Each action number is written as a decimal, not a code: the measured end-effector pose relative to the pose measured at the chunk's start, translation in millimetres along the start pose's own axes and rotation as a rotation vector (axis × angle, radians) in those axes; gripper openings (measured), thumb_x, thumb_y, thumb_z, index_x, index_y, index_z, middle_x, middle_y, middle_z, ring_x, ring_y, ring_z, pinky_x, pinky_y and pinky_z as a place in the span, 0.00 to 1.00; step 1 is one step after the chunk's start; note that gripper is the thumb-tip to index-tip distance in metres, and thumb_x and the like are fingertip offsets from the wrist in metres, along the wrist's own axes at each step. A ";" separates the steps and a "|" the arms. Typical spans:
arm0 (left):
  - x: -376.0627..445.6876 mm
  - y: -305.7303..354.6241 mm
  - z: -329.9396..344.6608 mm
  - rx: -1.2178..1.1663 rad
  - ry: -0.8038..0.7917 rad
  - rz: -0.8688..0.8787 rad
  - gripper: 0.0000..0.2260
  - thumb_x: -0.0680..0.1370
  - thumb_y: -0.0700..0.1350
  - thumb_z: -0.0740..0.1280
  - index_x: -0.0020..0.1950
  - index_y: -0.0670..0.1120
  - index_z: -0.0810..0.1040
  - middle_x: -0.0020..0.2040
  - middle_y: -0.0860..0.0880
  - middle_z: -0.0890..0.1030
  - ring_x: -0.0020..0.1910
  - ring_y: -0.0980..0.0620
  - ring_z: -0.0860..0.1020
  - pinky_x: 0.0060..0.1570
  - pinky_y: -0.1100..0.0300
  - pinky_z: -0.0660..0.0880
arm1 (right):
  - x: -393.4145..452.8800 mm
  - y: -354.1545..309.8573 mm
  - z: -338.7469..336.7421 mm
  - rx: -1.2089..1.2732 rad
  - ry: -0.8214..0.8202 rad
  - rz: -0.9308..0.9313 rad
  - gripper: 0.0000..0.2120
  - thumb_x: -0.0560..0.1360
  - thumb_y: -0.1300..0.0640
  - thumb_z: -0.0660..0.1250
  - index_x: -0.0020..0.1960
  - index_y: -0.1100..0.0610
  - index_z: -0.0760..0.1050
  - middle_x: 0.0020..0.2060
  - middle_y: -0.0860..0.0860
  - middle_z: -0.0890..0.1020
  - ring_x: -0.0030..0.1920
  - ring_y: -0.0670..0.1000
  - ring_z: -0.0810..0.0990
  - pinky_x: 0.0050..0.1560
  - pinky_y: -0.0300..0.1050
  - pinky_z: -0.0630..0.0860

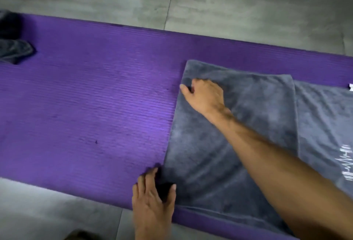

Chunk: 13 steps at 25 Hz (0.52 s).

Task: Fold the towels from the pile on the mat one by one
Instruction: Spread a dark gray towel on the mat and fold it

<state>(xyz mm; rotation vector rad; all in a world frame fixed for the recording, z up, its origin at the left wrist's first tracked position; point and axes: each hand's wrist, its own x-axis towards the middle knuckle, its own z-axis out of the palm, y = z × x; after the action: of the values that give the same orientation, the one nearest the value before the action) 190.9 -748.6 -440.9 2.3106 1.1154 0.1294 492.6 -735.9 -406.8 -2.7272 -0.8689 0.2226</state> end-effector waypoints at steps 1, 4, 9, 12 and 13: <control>1.7 -1.7 -3.8 -0.042 -0.043 -0.095 0.28 0.65 0.63 0.65 0.58 0.47 0.78 0.48 0.49 0.81 0.43 0.46 0.78 0.47 0.53 0.73 | 7.1 -20.5 2.8 -0.027 -0.096 0.029 0.21 0.77 0.41 0.61 0.52 0.59 0.79 0.49 0.59 0.83 0.52 0.61 0.82 0.49 0.51 0.76; 7.4 -5.2 -13.4 -0.146 -0.166 -0.112 0.12 0.63 0.63 0.65 0.39 0.56 0.74 0.38 0.54 0.80 0.38 0.51 0.79 0.40 0.56 0.77 | 27.5 -49.1 2.8 -0.071 -0.185 0.136 0.19 0.78 0.46 0.63 0.59 0.60 0.78 0.57 0.58 0.81 0.59 0.59 0.80 0.54 0.49 0.76; 32.2 -30.0 -50.1 -0.623 -0.203 -0.325 0.11 0.57 0.56 0.74 0.32 0.56 0.76 0.29 0.54 0.76 0.29 0.63 0.70 0.34 0.71 0.68 | 41.1 -68.6 -1.9 0.145 -0.214 0.165 0.18 0.80 0.48 0.59 0.58 0.61 0.78 0.58 0.58 0.81 0.59 0.59 0.78 0.53 0.48 0.74; 53.3 -74.7 -95.2 -0.722 -0.089 -0.296 0.14 0.64 0.37 0.78 0.40 0.52 0.77 0.33 0.53 0.79 0.33 0.60 0.75 0.40 0.70 0.73 | 58.9 -113.5 1.5 0.402 -0.264 0.081 0.11 0.81 0.52 0.59 0.47 0.58 0.75 0.46 0.54 0.82 0.47 0.55 0.78 0.43 0.42 0.68; 61.0 -88.5 -109.8 -0.687 -0.073 -0.309 0.16 0.68 0.29 0.74 0.42 0.49 0.76 0.34 0.53 0.79 0.33 0.61 0.75 0.39 0.71 0.73 | 62.8 -132.0 3.3 0.500 -0.295 0.042 0.10 0.81 0.54 0.59 0.44 0.57 0.74 0.43 0.53 0.82 0.44 0.54 0.77 0.42 0.42 0.68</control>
<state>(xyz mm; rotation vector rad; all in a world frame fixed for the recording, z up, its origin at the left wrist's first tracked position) 134.2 -610.3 -405.1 1.5138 1.1511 0.2607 470.9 -595.0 -374.3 -2.2736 -0.7074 0.7564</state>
